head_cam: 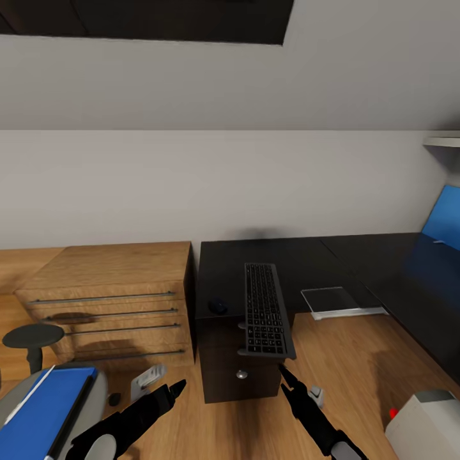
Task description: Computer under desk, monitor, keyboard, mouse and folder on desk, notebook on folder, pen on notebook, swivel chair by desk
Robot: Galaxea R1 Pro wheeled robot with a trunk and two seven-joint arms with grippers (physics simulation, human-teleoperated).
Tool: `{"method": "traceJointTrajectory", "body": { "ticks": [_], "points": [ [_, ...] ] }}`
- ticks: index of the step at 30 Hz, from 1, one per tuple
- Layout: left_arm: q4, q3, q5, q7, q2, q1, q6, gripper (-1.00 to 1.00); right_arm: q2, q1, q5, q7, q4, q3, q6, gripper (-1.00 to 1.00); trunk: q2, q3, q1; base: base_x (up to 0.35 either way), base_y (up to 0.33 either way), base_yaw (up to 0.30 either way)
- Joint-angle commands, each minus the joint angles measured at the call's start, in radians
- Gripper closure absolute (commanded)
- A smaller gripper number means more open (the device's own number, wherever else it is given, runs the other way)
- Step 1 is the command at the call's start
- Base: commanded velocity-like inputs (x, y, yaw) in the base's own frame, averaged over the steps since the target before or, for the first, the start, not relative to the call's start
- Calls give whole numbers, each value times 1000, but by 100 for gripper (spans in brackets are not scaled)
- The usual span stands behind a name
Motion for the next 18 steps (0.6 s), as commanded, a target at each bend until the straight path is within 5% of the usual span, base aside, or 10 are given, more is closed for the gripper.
{"method": "traceJointTrajectory", "body": {
  "ticks": [1, 18],
  "points": [
    [-2, -1, 11, 10, 1, 0, 0, -100, 0, 0, -11, -3, -1, 3, 9, -100, 0, -1, 0, 80, 6, 0],
    [-2, -1, 11, 9, 1, 0, 1, -100, 4, -1, -8, -28, -5, 3, 5, -100, 0, -1, 0, 48, 11, 0]
  ]
}}
